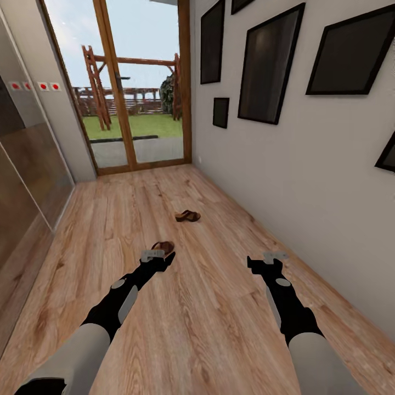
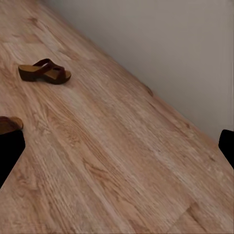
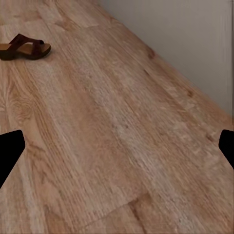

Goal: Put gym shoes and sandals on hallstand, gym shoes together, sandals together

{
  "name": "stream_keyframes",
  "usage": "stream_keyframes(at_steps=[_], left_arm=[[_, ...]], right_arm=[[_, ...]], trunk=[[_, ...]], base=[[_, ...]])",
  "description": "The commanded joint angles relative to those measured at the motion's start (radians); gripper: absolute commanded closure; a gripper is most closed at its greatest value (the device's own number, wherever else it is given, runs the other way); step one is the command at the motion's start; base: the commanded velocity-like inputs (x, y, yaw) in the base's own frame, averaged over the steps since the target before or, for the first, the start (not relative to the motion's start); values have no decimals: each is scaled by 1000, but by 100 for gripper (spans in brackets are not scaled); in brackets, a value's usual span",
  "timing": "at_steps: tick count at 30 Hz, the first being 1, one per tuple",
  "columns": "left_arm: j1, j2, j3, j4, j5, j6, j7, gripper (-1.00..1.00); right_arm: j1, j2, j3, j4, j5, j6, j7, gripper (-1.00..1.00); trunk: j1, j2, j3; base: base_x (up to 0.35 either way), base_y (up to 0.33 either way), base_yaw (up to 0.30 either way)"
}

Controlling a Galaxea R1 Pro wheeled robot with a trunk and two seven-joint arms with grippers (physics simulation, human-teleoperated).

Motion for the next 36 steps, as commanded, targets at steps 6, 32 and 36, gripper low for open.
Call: stream_keyframes(at_steps=[6,32,36], left_arm=[[0,0,3,1,6,0,-7,-100],[0,0,3,1,6,0,-7,-100],[0,0,3,1,6,0,-7,-100]], right_arm=[[0,1,-3,-2,10,5,1,-100],[-1,1,-3,-2,10,6,0,-100],[-1,1,-3,-2,10,6,0,-100]], trunk=[[0,0,-1],[0,0,-1],[0,0,-1]], base=[[289,203,-248],[262,230,-43],[186,275,0]])
